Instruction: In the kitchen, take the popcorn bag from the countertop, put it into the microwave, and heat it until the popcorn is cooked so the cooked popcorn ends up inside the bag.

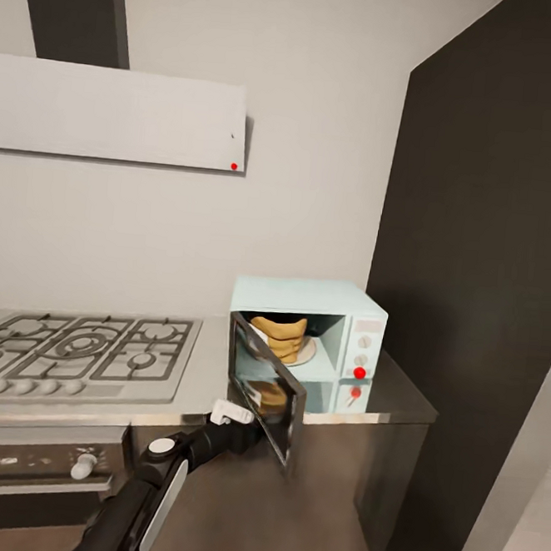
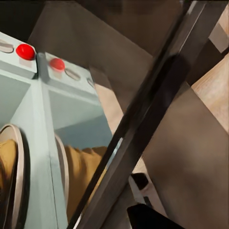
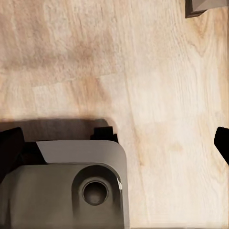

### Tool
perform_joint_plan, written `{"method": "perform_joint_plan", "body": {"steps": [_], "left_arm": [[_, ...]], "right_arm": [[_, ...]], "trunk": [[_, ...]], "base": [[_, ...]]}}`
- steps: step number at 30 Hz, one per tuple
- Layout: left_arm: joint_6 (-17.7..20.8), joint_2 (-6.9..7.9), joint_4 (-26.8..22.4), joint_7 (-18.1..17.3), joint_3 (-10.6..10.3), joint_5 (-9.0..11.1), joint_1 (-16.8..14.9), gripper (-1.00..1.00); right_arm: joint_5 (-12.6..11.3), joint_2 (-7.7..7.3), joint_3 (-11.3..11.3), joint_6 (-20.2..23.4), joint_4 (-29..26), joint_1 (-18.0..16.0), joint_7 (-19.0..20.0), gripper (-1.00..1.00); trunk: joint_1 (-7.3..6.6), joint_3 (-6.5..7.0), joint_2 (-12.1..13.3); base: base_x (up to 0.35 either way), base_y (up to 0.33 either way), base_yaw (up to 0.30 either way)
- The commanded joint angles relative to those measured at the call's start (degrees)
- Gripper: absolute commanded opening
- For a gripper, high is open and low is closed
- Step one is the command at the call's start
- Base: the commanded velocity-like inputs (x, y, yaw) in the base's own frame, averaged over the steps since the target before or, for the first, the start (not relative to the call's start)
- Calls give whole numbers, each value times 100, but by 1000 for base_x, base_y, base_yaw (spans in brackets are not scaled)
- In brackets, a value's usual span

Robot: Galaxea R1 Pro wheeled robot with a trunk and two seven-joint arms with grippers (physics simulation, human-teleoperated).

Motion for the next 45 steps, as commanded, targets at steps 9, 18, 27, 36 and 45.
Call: {"method": "perform_joint_plan", "body": {"steps": [9,18,27,36,45], "left_arm": [[38,-14,-10,-30,7,-11,-13,100],[-179,-13,-4,-30,-2,-3,-202,100],[-221,-13,-42,-8,7,13,-211,100],[-229,-20,-42,15,2,50,-211,100],[-226,-133,-14,332,-914,61,-215,100]], "right_arm": [[-61,-6,43,-39,19,-9,1,100],[-60,-2,43,-39,19,-9,-2,100],[-63,-8,40,-37,19,-9,-2,100],[-52,-4,43,-48,19,-9,4,100],[-33,13,43,-54,19,-9,4,100]], "trunk": [[1,-8,-5],[1,-8,-5],[1,-8,-5],[1,-8,-5],[1,-8,-5]], "base": [[0,0,-244],[0,0,-238],[0,0,-23],[107,0,0],[36,0,0]]}}
